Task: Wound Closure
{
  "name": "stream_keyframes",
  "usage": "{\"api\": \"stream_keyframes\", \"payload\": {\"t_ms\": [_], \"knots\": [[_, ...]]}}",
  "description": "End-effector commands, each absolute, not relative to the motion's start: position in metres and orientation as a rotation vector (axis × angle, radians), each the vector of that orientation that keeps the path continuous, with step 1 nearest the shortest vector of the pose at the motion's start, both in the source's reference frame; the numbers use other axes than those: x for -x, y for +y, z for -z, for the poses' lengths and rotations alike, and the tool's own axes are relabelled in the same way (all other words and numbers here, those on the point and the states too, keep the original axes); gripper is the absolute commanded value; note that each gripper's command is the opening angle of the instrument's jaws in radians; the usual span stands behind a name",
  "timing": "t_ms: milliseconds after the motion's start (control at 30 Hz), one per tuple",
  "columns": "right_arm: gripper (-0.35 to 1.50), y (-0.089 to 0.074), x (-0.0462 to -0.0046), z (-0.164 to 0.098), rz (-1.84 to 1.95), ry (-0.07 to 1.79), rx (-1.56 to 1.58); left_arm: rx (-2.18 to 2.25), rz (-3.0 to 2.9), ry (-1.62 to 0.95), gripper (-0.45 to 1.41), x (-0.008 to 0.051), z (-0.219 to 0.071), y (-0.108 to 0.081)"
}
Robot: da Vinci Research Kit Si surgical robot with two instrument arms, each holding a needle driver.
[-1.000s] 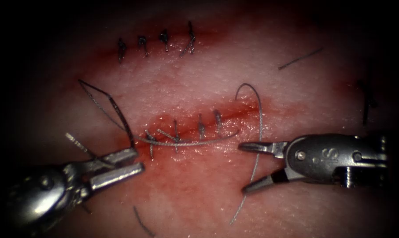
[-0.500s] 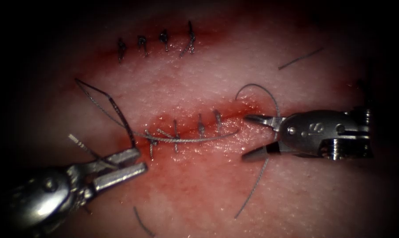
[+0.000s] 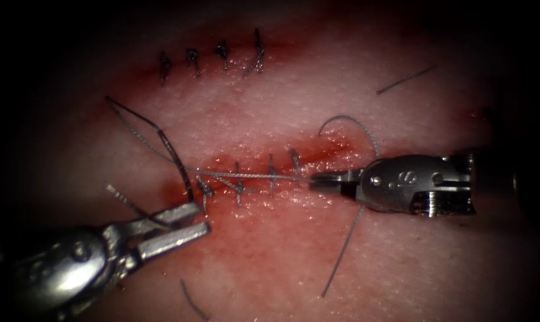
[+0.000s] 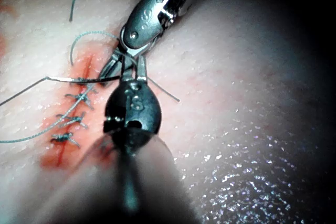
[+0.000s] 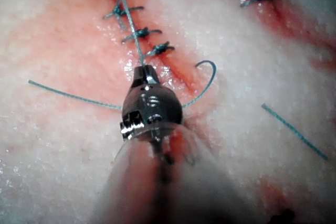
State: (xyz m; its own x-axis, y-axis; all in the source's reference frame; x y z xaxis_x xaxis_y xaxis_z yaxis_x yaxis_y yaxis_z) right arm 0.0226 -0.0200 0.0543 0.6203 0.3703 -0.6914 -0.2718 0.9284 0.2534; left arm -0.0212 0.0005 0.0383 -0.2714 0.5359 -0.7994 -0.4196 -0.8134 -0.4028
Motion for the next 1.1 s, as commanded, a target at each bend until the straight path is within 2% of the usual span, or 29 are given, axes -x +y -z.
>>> {"api": "stream_keyframes", "payload": {"t_ms": [33, 267, 533, 833, 867, 933, 967, 1067, 1100], "knots": [[-0.35, -0.021, -0.0228, -0.054, -0.369, 0.814, -0.13, 1.394, -2.115, -0.147, -0.45, 0.0218, -0.039, 0.0], [-0.35, -0.023, -0.0233, -0.052, -0.338, 0.807, -0.204, 1.397, -2.119, -0.139, -0.45, 0.0218, -0.04, 0.0], [-0.35, -0.026, -0.0266, -0.046, -0.263, 0.783, -0.358, 1.395, -2.137, -0.142, -0.45, 0.0224, -0.041, 0.0], [-0.35, -0.028, -0.0295, -0.042, -0.264, 0.792, -0.384, 1.405, -2.141, -0.144, -0.45, 0.0225, -0.041, 0.0], [-0.2, -0.027, -0.0295, -0.042, -0.268, 0.788, -0.379, 1.405, -2.141, -0.144, -0.45, 0.0225, -0.041, 0.0], [0.39, -0.026, -0.0291, -0.043, -0.273, 0.782, -0.371, 1.405, -2.141, -0.144, -0.45, 0.0225, -0.041, 0.0], [0.57, -0.026, -0.0289, -0.043, -0.273, 0.775, -0.366, 1.407, -2.146, -0.14, -0.45, 0.0225, -0.041, 0.0], [1.03, -0.024, -0.0277, -0.044, -0.268, 0.77, -0.311, 1.405, -2.148, -0.142, -0.45, 0.0226, -0.041, -0.001], [1.09, -0.024, -0.0274, -0.045, -0.258, 0.768, -0.293, 1.405, -2.148, -0.142, -0.45, 0.0226, -0.041, -0.001]]}}
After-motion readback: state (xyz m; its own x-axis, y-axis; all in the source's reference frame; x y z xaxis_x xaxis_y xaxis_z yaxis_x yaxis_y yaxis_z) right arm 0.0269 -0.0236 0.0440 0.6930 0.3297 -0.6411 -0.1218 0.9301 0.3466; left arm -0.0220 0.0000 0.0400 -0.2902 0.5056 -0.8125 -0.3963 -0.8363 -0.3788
